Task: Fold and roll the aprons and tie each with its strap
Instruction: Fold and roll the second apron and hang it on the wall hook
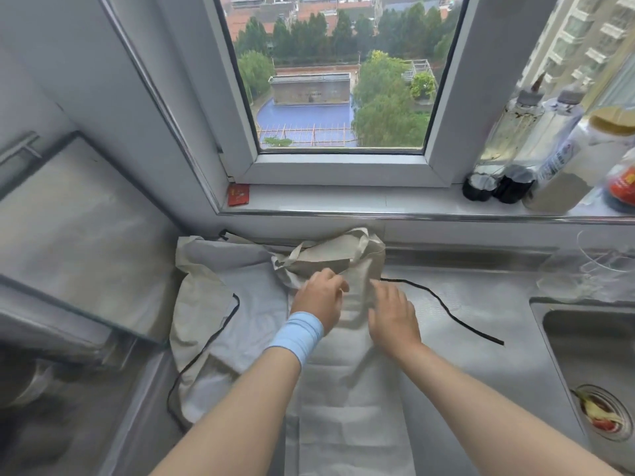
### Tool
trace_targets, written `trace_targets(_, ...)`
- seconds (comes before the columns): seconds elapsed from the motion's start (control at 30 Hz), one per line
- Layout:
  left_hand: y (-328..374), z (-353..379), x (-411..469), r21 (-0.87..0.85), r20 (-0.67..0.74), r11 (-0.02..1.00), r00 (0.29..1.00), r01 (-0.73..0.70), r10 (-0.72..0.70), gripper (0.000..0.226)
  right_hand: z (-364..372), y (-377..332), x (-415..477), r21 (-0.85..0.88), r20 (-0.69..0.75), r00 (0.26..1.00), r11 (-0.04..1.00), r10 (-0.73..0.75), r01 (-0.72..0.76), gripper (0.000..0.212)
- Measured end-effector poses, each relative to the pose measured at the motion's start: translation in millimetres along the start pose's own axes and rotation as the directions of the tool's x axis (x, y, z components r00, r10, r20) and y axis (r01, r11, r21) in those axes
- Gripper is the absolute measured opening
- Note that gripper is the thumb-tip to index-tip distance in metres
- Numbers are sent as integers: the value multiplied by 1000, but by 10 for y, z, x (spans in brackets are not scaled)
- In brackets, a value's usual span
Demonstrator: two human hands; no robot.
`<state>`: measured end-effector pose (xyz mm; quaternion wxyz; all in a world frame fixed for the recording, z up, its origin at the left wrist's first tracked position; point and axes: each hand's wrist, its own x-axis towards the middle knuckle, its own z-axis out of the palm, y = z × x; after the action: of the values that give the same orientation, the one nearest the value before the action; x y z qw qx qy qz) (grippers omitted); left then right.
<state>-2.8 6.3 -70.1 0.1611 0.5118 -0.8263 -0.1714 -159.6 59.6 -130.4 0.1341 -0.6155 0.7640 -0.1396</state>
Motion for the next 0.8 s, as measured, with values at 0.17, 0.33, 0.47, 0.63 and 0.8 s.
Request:
trace_targets(0.17,-425,302,-676,342,544,940,816,-1,-197,68,321,-38,-324,15,251,960,992,-125,125,71)
trace_targets(0.33,-608,364,-1063,494,548,863,732,107,-404,89,361,-31,-604,17,89,986,990,139,-141,53)
trace_targets(0.47,-399,317,-958,447,402,873,829,192,-388,72,163,-2,-757,75,260,875,895,408,-439,26)
trace_targets(0.63,16,397,-685,250,231,968,971,3,-62,36,138,-17,-875,107,300,861,883,410,-457,33)
trace_targets(0.8,214,553,-319,223,472,962,881,-158,35,46,218,17,-913,117,276,846,858,456,-500,33)
